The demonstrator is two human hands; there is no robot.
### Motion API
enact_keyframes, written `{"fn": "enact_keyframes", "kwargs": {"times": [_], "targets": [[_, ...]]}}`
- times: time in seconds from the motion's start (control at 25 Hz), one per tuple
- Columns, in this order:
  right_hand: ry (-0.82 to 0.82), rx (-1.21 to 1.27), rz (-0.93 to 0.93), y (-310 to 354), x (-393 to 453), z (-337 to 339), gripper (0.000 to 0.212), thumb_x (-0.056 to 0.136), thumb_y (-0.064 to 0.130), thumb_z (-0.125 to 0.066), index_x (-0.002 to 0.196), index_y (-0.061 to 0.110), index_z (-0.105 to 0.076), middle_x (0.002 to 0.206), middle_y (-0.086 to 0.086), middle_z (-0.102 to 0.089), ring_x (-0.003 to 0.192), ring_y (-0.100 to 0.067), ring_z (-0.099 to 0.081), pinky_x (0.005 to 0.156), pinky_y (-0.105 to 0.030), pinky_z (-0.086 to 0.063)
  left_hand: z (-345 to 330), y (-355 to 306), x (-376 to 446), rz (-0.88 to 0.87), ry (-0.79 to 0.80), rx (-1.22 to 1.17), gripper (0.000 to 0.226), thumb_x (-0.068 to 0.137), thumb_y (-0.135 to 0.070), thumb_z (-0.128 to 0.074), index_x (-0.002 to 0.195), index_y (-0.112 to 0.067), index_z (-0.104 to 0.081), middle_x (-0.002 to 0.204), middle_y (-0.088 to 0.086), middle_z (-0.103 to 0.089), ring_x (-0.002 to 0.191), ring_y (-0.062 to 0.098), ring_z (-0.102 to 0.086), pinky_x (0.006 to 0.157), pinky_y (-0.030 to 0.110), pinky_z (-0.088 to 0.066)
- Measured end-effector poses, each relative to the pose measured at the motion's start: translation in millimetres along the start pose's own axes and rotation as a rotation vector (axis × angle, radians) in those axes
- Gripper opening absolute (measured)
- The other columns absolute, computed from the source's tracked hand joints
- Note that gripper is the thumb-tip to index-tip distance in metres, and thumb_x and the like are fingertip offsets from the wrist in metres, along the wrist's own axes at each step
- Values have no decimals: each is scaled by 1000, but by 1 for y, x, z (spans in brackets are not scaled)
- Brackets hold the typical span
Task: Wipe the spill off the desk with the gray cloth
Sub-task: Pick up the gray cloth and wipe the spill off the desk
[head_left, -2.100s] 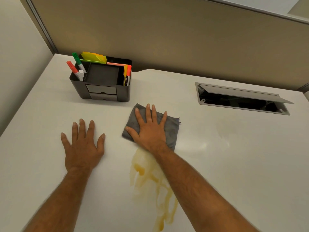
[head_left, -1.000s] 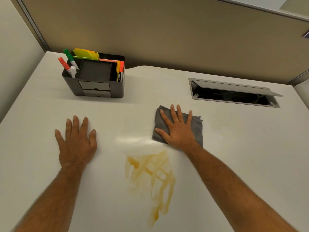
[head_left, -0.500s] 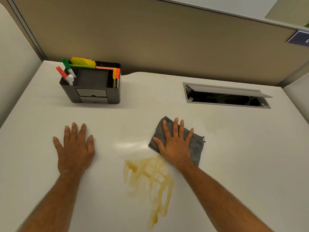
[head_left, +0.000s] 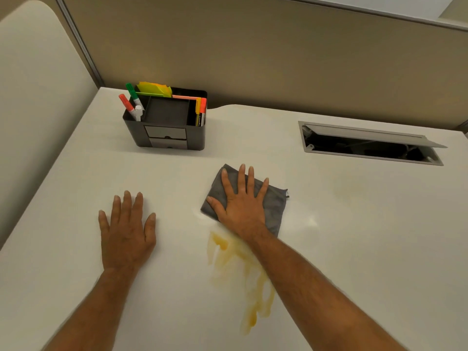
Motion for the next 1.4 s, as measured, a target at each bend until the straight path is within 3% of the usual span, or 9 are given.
{"fn": "enact_keyframes", "kwargs": {"times": [0.36,0.68,0.88,1.4], "targets": [[23,-12,301,88,-7,-8,83,93,79,-18,161,35,0,169,-16,10,154,-35,20,114,-72,10,9,32,-28,153,9,31,73,96,-51,-20,154,-9,-32,161,20,-31,152,39,-23,120,61,-10],[-18,-66,493,67,-42,-7,85,93,80,-27,162,36,-3,170,-13,4,156,-31,14,117,-70,4,8,34,-28,160,5,5,75,96,-54,-17,156,-10,-29,163,19,-27,153,37,-18,121,61,-5],[-11,-82,407,6,-44,-1,85,92,80,-28,162,36,-3,171,-12,3,156,-30,13,116,-72,3,9,33,-30,158,-16,-2,73,97,-52,-20,155,-10,-28,162,20,-28,153,37,-17,120,62,-5],[26,-67,-65,-109,-75,9,86,92,80,-13,160,33,12,169,-11,16,154,-30,23,116,-70,11,8,33,-28,151,-26,-21,74,96,-54,-19,156,-11,-27,164,20,-25,154,36,-15,121,61,-2]]}}
Point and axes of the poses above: each hand's wrist, its own x-axis towards the middle knuckle, its own z-axis out of the back of the hand, y = z × x, the point moved 7 cm from there along x, towards the middle knuckle
